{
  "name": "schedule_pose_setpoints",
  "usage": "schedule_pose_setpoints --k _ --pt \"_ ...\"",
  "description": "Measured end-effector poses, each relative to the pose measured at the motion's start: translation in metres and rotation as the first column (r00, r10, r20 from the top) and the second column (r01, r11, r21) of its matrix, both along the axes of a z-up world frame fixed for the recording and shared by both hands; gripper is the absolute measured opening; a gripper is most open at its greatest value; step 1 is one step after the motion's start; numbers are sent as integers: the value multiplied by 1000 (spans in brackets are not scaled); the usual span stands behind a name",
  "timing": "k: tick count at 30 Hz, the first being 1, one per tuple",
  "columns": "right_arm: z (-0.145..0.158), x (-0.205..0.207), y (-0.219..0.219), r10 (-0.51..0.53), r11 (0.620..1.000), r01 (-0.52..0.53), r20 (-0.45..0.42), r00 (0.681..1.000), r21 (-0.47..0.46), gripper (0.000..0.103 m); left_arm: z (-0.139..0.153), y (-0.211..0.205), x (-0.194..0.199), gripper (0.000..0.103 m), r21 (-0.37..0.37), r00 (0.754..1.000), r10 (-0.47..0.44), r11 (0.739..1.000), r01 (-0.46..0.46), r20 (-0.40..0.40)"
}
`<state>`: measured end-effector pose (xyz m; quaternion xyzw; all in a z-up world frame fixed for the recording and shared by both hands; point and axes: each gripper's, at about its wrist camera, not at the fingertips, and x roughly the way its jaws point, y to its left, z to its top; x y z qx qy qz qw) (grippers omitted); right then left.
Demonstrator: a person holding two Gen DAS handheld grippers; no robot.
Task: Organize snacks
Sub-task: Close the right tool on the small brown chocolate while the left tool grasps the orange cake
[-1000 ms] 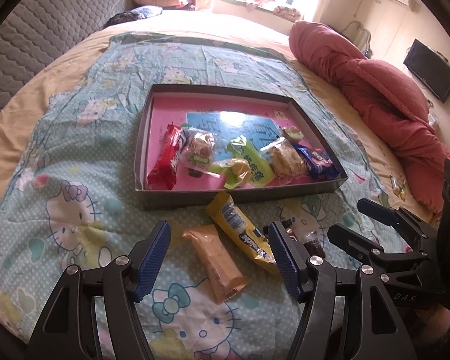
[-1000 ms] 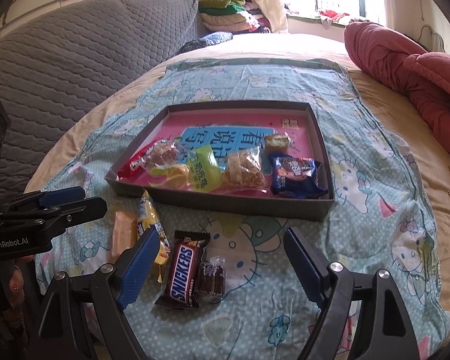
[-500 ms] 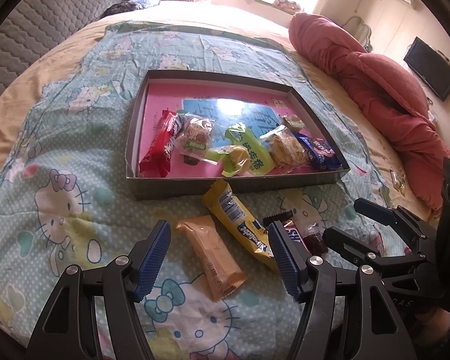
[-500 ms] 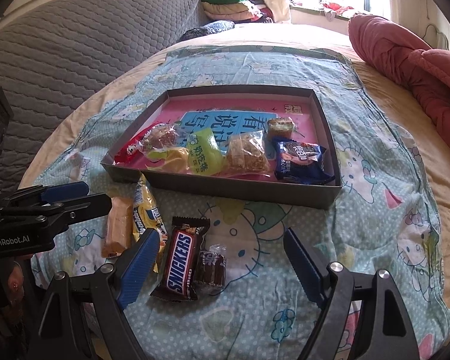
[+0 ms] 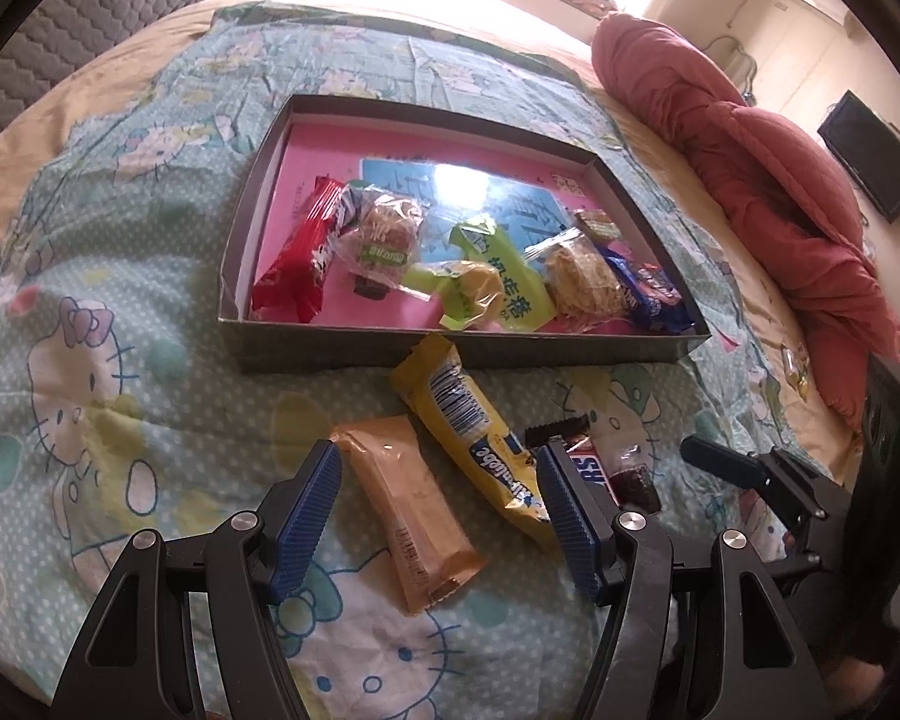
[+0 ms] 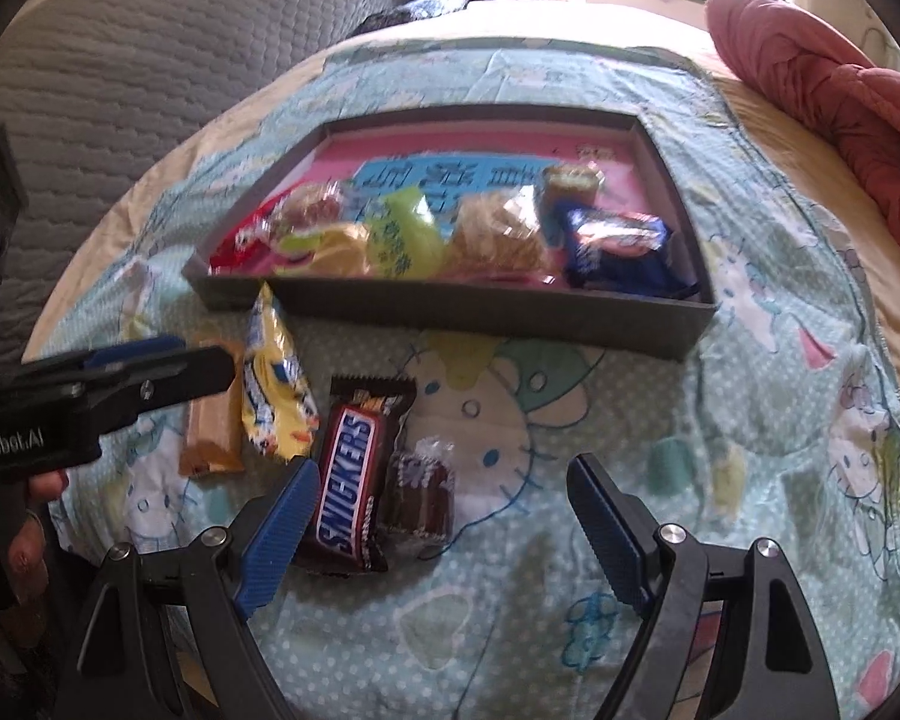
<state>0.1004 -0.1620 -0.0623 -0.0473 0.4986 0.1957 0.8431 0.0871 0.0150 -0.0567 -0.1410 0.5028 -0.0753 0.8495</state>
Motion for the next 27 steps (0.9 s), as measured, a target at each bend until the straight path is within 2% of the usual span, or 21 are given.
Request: schedule_pose_setpoints --k 5,10,13,22,27 --pt "-1 -2 1 1 1000 -1 1 1000 -4 84 -3 12 0 69 5 1000 20 1000 -20 -7" --pt "-5 2 -8 -36 999 36 -22 999 -13 84 -14 24 2 69 5 998 39 999 -39 -51" --pt "-8 3 -10 -40 999 39 -30 999 -21 80 -20 24 3 69 7 997 32 999 -32 -72" --pt "-8 1 -8 -8 999 8 -18 1000 -40 63 -25 7 3 69 89 997 4 996 3 -75" --pt "-12 3 -5 8 999 -9 -18 1000 -35 62 -29 -1 5 69 149 997 7 989 5 -79"
